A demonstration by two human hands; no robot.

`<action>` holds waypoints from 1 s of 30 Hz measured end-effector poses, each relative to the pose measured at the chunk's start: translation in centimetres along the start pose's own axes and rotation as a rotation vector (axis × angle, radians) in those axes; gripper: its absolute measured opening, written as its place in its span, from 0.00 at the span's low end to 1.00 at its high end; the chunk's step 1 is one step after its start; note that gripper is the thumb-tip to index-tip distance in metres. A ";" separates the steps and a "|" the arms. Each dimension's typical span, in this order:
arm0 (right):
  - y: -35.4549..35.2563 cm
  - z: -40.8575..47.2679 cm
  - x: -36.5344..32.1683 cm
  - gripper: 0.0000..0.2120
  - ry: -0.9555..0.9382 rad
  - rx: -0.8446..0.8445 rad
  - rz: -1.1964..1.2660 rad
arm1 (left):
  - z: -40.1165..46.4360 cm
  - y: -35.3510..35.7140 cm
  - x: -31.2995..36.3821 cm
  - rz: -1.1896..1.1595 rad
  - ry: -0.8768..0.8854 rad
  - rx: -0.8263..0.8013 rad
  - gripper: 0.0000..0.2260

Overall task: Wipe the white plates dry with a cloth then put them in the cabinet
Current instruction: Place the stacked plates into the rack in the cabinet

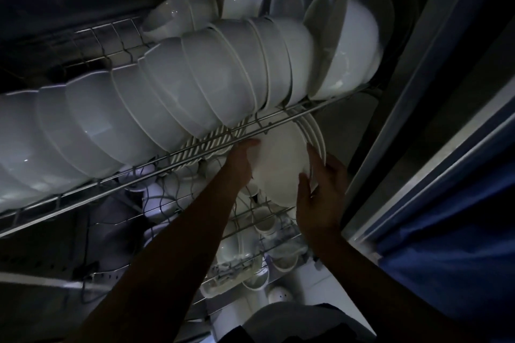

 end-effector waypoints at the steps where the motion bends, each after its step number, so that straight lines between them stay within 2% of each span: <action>1: 0.1 -0.6 0.4 0.25 0.028 -0.014 -0.007 | -0.1 0.0 0.0 0.030 0.011 0.015 0.20; 3: 0.4 -1.7 1.0 0.30 0.085 -0.040 -0.039 | -0.6 -0.1 -0.1 0.129 0.071 0.056 0.06; 6: 0.7 -2.6 1.6 0.37 0.145 -0.086 -0.085 | -0.2 -0.7 -0.6 0.304 0.186 0.062 0.10; 10: 1.0 -3.1 1.6 0.41 0.177 -0.141 -0.107 | -1.1 -1.5 -1.1 0.457 0.279 0.057 0.25; 16: 1.4 -4.5 2.2 0.45 0.088 -0.216 -0.189 | -1.1 -4.3 -3.0 0.716 0.432 0.168 0.36; 19: 1.4 -5.0 2.2 0.47 0.082 -0.240 -0.218 | -1.0 -6.1 -3.5 0.936 0.474 0.143 0.42; 21: 1.3 -5.5 1.8 0.48 0.088 -0.250 -0.232 | -2.1 -6.7 -3.4 1.063 0.498 0.098 0.43; 24: 0.8 -6.9 1.2 0.46 0.069 -0.284 -0.218 | -3.3 -7.2 -3.7 1.215 0.494 0.061 0.39; 30: -1.6 -8.9 0.6 0.44 0.087 -0.313 -0.204 | -6.2 -8.4 -4.0 1.177 0.524 0.011 0.36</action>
Point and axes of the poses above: each hand's wrist, its own z-axis towards the middle knuckle, its own y-axis out of the palm, x = y × z, the point moved 3 cm from there along z, towards the middle knuckle, and after that the axes turned 14 degrees about x, right-handed, at the moved point
